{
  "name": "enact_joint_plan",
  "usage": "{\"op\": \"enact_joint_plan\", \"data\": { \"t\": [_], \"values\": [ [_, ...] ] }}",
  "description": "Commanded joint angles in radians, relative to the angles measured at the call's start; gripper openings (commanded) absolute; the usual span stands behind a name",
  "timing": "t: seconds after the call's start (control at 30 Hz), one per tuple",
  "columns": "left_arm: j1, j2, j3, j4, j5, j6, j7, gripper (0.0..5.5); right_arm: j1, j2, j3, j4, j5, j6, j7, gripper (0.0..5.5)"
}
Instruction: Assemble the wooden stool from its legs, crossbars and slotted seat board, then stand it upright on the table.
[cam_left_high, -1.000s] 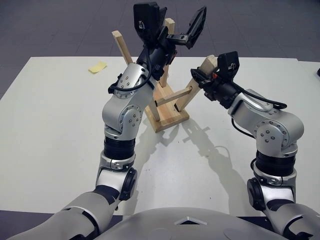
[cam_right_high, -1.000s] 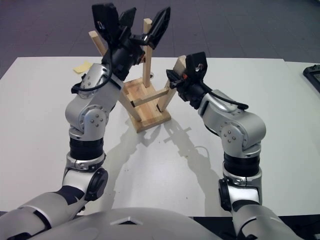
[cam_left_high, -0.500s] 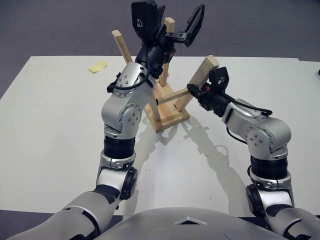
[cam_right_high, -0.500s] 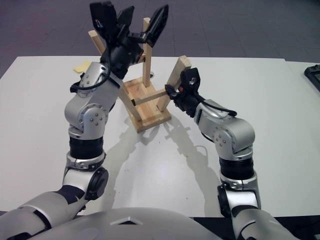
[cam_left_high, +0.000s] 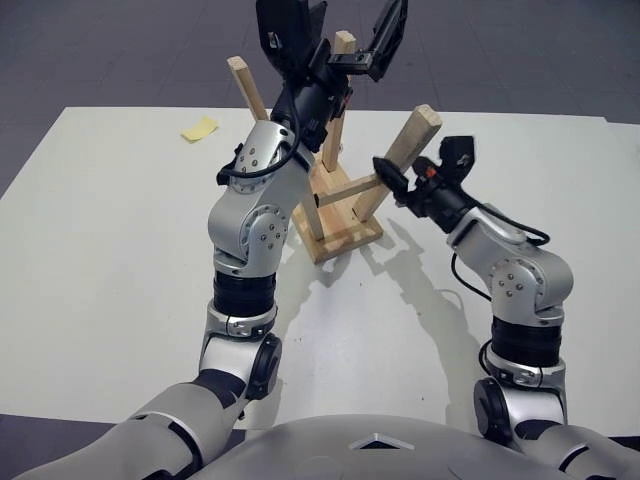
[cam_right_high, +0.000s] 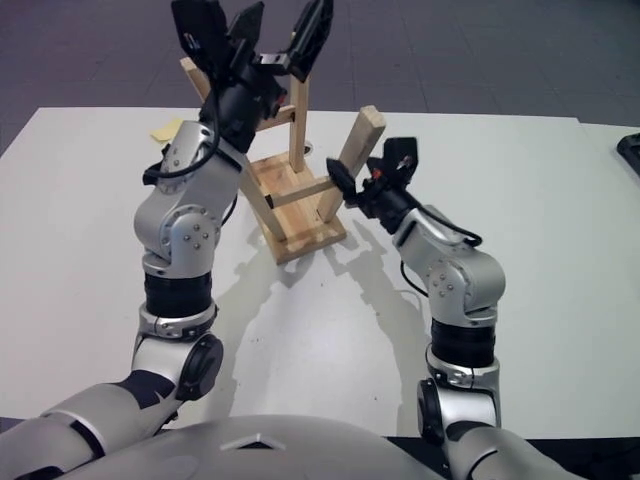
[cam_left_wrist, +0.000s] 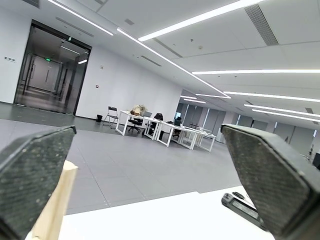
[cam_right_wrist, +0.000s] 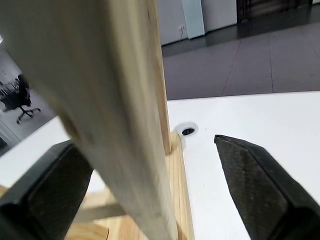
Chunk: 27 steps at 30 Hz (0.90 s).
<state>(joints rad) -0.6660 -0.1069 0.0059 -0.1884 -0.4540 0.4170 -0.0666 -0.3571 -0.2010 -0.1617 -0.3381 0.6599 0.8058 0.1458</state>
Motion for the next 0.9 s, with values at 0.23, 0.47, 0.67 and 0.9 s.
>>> {"op": "enact_joint_plan", "data": {
  "t": [0.23, 0.47, 0.67, 0.9],
  "values": [
    [-0.1, 0.006, 0.159, -0.093, -0.066, -0.097, 0.078, 5.4, -0.156, 0.054, -0.29, -0.047, 0.46, -0.134, -0.001, 5.39],
    [-0.074, 0.275, 0.445, -0.101, -0.039, -0.107, 0.166, 5.4, -0.227, -0.101, -0.184, 0.274, -0.031, -0.275, -0.274, 5.39],
    [0.234, 0.348, 0.368, 0.072, 0.099, 0.067, 0.151, 5.4, -0.153, -0.137, 0.073, 0.38, -0.298, -0.324, -0.14, 5.39],
    [0.277, 0.308, 0.194, 0.344, 0.241, -0.01, 0.088, 5.4, -0.031, -0.119, 0.138, 0.248, -0.344, -0.36, -0.015, 5.39]
  ]
}}
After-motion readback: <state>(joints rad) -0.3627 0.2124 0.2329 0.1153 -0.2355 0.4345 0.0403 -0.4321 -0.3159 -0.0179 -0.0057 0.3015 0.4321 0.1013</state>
